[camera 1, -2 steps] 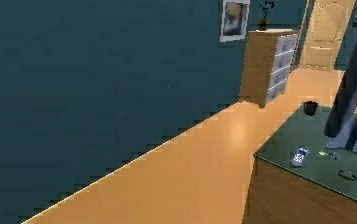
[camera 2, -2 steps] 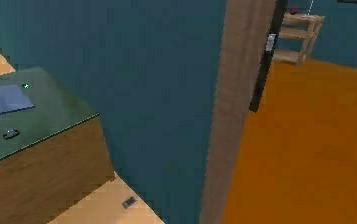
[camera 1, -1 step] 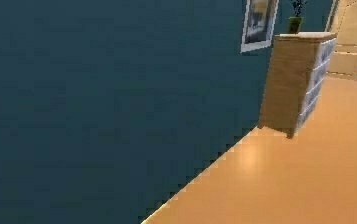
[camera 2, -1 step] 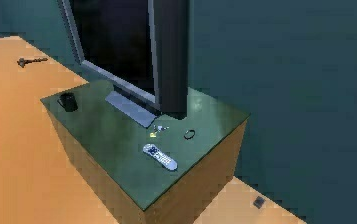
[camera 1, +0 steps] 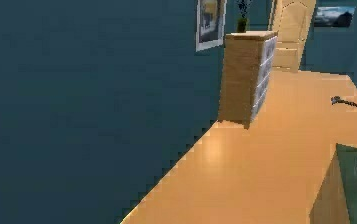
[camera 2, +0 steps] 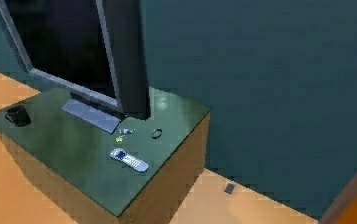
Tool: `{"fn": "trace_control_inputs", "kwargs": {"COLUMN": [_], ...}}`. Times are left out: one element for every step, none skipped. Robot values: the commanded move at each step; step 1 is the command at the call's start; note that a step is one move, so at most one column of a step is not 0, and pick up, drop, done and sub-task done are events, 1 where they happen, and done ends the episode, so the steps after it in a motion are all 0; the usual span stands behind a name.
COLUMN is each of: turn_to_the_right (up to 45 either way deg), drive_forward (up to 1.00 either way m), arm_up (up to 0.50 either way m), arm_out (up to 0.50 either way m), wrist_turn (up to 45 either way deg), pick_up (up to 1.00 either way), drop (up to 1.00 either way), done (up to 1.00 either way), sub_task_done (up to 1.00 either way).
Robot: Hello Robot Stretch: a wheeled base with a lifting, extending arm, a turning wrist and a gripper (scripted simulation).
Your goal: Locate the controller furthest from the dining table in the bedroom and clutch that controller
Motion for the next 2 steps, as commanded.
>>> {"fn": "trace_control_inputs", "kwargs": {"turn_to_the_right": [0.0, 30.0], "drive_forward": [0.25, 0.00], "arm_up": [0.00, 0.00], "arm_out": [0.00, 0.00], "wrist_turn": [0.0, 0.0], "pick_up": [0.00, 0.00], "drop": [0.00, 0.00], "done": [0.00, 0.00], "sub_task_done": [0.00, 0.00]}}
